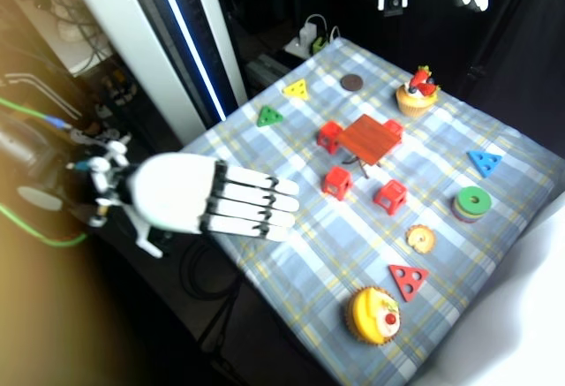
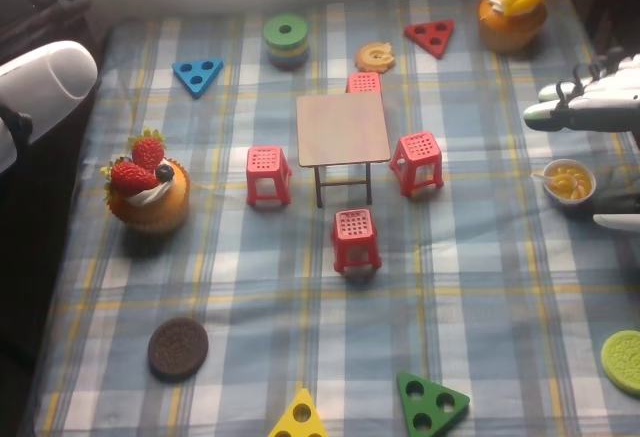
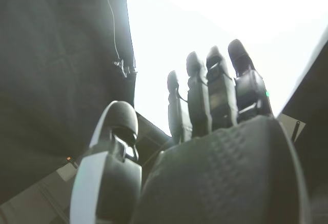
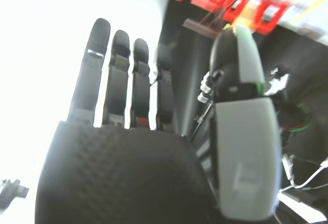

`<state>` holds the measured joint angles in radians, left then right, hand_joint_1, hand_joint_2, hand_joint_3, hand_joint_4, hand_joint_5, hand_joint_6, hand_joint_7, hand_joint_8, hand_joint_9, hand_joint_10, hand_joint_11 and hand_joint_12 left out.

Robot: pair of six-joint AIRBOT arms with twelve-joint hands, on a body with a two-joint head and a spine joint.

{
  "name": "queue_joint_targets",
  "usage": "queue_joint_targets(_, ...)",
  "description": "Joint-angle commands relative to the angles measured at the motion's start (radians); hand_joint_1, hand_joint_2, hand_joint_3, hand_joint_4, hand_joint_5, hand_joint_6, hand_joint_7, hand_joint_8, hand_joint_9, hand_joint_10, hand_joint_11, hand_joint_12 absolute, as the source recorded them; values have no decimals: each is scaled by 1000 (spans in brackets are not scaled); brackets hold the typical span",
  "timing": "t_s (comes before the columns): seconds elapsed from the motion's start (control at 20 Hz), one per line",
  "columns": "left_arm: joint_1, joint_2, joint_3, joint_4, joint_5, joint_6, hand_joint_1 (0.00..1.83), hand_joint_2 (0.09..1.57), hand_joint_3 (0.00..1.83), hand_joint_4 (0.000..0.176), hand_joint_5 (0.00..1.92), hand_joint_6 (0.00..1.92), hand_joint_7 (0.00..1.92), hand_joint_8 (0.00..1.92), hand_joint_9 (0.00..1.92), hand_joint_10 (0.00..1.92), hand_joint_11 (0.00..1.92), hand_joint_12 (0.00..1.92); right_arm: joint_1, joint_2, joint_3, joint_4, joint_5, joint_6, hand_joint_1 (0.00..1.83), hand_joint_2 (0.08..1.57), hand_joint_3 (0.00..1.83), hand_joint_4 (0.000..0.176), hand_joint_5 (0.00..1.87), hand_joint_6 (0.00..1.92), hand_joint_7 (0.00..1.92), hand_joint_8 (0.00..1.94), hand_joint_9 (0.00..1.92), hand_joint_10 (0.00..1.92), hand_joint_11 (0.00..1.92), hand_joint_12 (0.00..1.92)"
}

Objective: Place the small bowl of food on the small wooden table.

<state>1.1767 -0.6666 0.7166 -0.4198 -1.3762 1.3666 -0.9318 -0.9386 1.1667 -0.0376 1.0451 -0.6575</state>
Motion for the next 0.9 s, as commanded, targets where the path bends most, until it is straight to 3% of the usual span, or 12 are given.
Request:
queue_joint_targets(0.0,-6,0,7,13,-120,-11,291,1327,1,128,391,2,397,1,290,2,0,407,24,6,13,0,67,16,1095,1030,3,0,519,7,561,17,578,12,452,459)
queue_joint_targets(0.1,-6,-2,9,13,-114,-13,308,1332,2,127,405,2,396,0,297,3,0,436,37,6,24,-27,30,23,1048,1024,0,0,536,0,628,2,626,1,356,764)
queue_joint_targets(0.2,-6,-4,12,13,-107,-17,321,1335,1,125,410,1,394,0,301,1,0,437,56,-3,34,-45,0,23,1017,1009,0,0,532,0,627,0,628,0,231,932)
queue_joint_targets(0.25,-6,-4,15,13,-104,-23,320,1337,1,129,398,0,396,1,303,2,0,437,67,-9,41,-57,-14,27,992,995,0,0,541,0,629,0,631,0,225,909)
queue_joint_targets(0.3,-6,-4,18,15,-99,-30,314,1341,1,119,402,1,403,2,310,2,0,479,83,-17,51,-73,-34,34,968,992,0,0,546,0,636,0,637,1,248,842)
queue_joint_targets(0.35,-6,-3,19,17,-97,-33,329,1341,0,120,403,1,407,2,311,2,0,498,97,-26,61,-90,-53,43,963,987,0,0,558,0,640,0,640,1,299,733)
queue_joint_targets(0.55,-6,-9,20,22,-97,-37,290,1341,2,151,404,5,407,3,314,3,0,515,130,-48,90,-126,-107,60,923,977,0,0,574,5,628,8,601,6,277,628)
queue_joint_targets(0.7,-5,-11,23,22,-96,-45,246,1357,4,164,398,0,420,2,327,3,0,558,130,-49,97,-126,-123,61,978,967,0,0,610,0,661,4,640,4,398,445)
queue_joint_targets(0.85,-3,-11,23,22,-96,-49,288,1357,0,139,408,2,421,0,331,2,0,586,130,-49,101,-126,-136,62,1013,990,0,0,612,1,695,1,680,4,445,497)
